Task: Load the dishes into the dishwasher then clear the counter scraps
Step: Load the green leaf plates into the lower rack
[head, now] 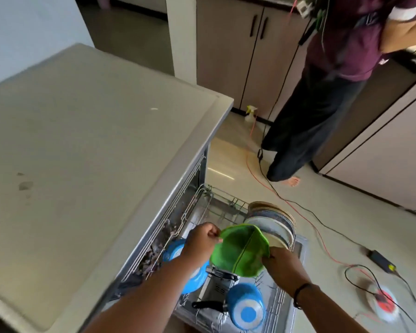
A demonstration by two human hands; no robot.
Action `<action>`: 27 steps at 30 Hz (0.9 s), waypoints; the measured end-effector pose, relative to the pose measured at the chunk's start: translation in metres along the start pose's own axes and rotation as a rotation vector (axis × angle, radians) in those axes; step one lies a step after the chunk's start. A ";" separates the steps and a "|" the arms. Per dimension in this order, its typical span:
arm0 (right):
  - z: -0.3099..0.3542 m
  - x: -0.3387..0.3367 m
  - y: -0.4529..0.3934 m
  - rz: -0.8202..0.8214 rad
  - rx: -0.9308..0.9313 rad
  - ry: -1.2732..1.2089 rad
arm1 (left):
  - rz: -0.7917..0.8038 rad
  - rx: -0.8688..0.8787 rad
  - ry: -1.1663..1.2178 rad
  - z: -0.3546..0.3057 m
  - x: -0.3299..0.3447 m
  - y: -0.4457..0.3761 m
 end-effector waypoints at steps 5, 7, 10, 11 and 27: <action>-0.031 0.033 -0.063 0.022 0.038 0.003 | 0.037 -0.040 -0.090 0.014 0.025 -0.078; -0.043 0.042 -0.104 0.008 0.028 0.011 | 0.049 -0.020 -0.163 0.010 0.033 -0.124; -0.049 0.044 -0.172 -0.063 0.012 -0.020 | -0.023 0.020 -0.213 -0.010 0.037 -0.191; -0.051 0.045 -0.194 -0.105 0.007 -0.052 | -0.058 0.036 -0.205 -0.018 0.038 -0.213; -0.069 0.085 -0.349 -0.372 -0.211 -0.037 | -0.362 0.140 0.033 0.027 0.059 -0.360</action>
Point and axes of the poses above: each hand's wrist, its own y-axis away from the middle knuckle, its own x-axis out of the palm, z = x × y, the point moved 3 cm from there along -y, towards the middle knuckle, and after that the axes turned 10 degrees about -x, right-handed, at the moved point
